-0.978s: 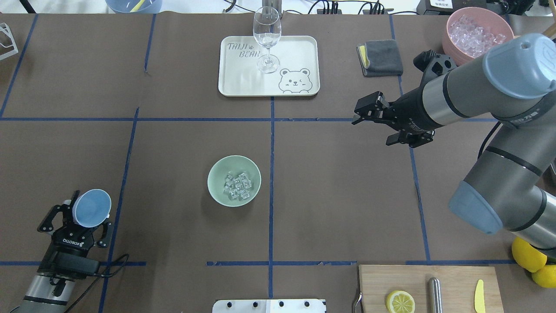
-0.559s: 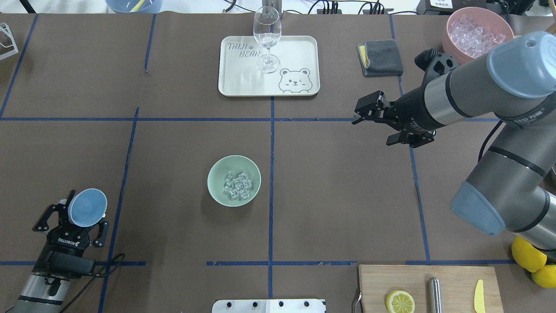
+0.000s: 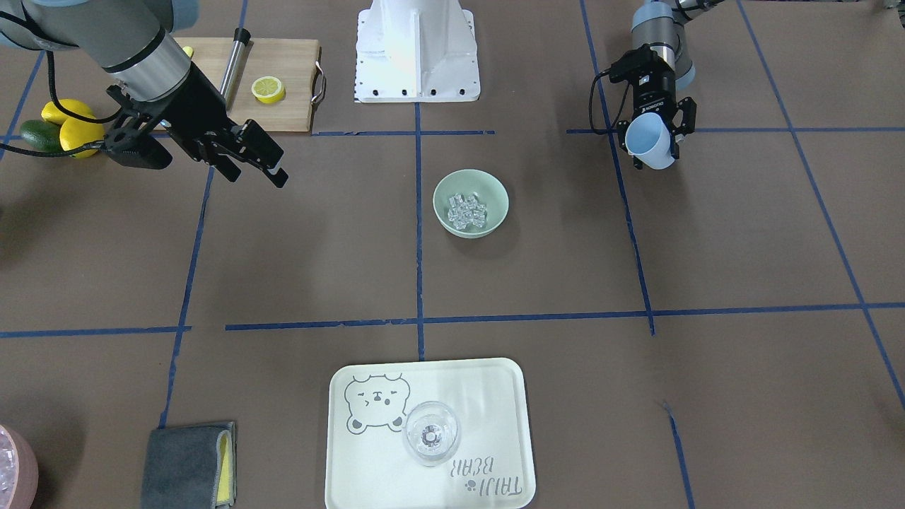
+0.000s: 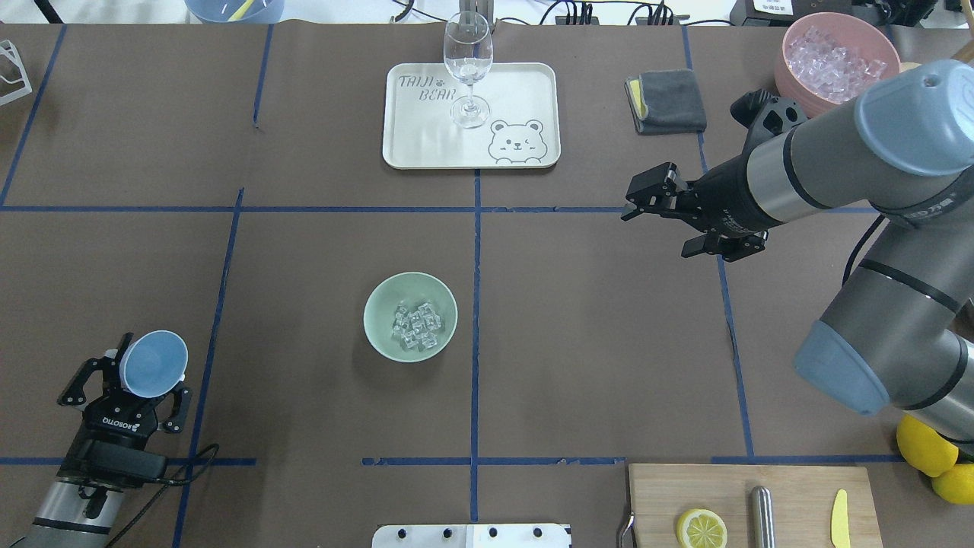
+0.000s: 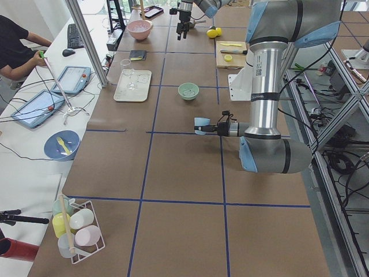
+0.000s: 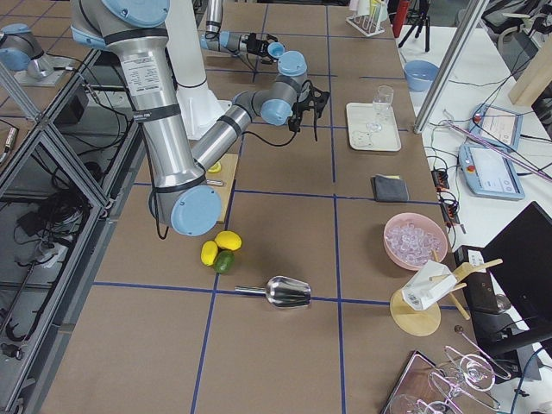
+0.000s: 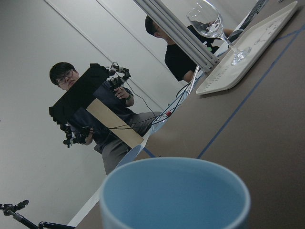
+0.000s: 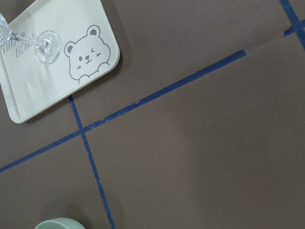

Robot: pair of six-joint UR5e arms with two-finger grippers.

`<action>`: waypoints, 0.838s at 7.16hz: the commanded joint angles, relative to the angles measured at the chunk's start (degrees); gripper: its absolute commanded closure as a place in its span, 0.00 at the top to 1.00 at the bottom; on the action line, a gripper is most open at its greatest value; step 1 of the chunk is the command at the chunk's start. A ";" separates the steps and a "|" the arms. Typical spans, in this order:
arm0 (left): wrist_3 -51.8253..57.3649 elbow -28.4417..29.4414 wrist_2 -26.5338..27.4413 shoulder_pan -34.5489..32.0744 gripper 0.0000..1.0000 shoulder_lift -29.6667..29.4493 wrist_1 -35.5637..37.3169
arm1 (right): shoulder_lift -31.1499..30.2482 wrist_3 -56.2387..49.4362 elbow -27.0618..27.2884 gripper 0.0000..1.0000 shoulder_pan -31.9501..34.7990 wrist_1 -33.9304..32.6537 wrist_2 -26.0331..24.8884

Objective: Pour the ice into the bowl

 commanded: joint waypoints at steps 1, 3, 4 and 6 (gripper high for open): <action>-11.37 11.12 8.64 8.14 0.00 -11.81 -13.68 | 0.14 -0.06 -0.28 1.00 0.48 -0.03 -0.56; -41.86 11.68 5.54 7.07 0.31 -15.85 -14.92 | 0.49 -0.15 -0.37 1.00 1.01 -0.03 -0.56; -42.16 13.69 4.38 8.03 0.79 -14.99 -13.26 | 0.58 -0.50 -0.37 1.00 2.23 -0.11 -0.48; -42.52 20.63 -6.38 8.92 1.00 -13.84 -0.24 | 0.58 -2.77 -0.99 1.00 4.69 -0.20 -0.48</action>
